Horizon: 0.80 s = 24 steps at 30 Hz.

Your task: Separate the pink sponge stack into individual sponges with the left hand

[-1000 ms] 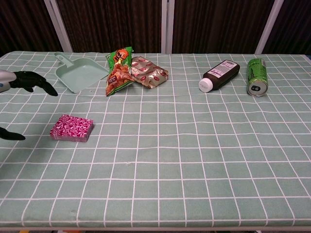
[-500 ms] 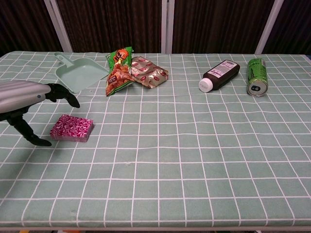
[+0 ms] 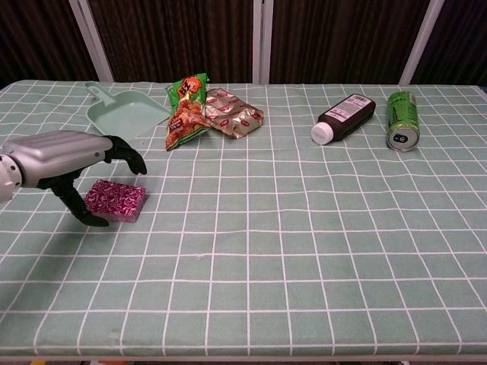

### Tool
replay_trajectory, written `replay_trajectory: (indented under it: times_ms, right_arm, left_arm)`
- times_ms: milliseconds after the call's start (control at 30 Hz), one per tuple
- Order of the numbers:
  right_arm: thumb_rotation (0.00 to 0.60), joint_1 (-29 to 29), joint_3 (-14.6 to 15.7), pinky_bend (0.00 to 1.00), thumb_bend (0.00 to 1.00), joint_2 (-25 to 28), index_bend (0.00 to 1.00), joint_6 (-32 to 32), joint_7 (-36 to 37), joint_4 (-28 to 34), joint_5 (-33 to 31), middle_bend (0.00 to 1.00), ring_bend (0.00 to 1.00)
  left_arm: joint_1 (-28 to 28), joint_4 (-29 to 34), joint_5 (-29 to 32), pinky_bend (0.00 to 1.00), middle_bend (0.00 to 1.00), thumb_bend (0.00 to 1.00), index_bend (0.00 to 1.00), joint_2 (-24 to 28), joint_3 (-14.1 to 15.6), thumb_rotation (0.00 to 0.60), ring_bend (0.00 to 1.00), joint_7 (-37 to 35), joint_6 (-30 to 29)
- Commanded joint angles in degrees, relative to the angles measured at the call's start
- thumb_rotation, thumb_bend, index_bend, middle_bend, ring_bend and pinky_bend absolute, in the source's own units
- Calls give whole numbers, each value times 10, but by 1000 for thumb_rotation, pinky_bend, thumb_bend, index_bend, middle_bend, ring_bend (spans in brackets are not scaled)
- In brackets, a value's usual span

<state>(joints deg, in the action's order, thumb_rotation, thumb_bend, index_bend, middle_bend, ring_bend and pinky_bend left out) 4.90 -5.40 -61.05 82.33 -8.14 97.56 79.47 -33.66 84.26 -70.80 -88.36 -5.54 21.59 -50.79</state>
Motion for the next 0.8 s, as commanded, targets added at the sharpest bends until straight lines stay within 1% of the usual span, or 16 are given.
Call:
replay_trajectory:
  times_ms: [33,267,400,800]
  right_arm:
    - [600,-1,0,0,145,1,0,1,3,-2,-1,0,0]
    - [600,-1,0,0,145,1,0,-4,7,-6,-6,0,0]
    - [600,0,0,0,145,0,0,-6,5,-7,-7,0,0]
    - [600,2,-1,0,146,-3,0,-14,7,-12,-15,0,0]
  left_arm:
    - [-7,-16,10,211,250,134,256,-14,5,600,66,44,-15]
    - [-13,-11,48,207,273,134,288,-19,7,600,66,82,-16]
    - [-16,-12,58,207,290,134,314,-21,11,600,66,88,-15]
    - [-22,-20,73,207,308,147,326,-28,14,600,66,91,-24]
